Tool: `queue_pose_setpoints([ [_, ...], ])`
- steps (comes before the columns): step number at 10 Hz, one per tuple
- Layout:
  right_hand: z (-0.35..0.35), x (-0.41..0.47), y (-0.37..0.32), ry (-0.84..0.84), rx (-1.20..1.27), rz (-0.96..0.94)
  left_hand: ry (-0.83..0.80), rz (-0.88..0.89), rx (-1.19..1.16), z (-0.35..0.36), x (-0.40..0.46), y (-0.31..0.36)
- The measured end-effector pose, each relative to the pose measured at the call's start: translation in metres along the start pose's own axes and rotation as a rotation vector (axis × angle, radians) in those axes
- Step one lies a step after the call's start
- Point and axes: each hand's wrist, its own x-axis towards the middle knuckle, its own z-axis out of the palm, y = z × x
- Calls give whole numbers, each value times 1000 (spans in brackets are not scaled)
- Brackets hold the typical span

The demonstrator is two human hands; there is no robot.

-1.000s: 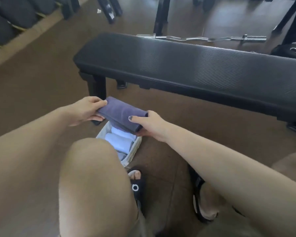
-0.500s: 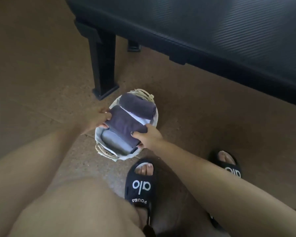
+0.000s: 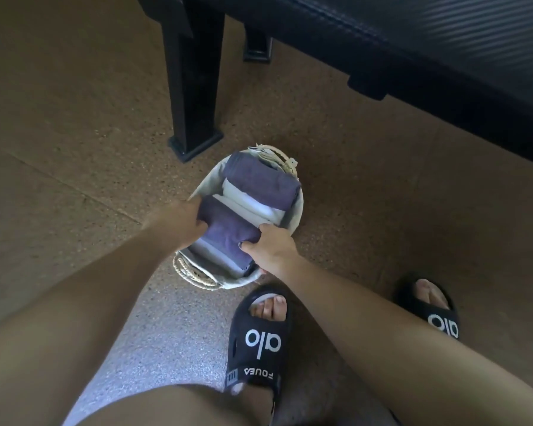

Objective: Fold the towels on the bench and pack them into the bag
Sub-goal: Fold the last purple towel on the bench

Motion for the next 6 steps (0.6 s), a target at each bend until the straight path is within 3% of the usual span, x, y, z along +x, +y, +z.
queue_pose_setpoints([
  [3, 4, 5, -6, -17, -3, 16, 68, -13, 288, 2, 0, 14],
  [5, 1, -4, -9, -16, -7, 26, 0, -85, 482, -3, -1, 20],
  [6, -7, -13, -10, -32, -21, 13, 14, -70, 451, -21, -4, 20],
])
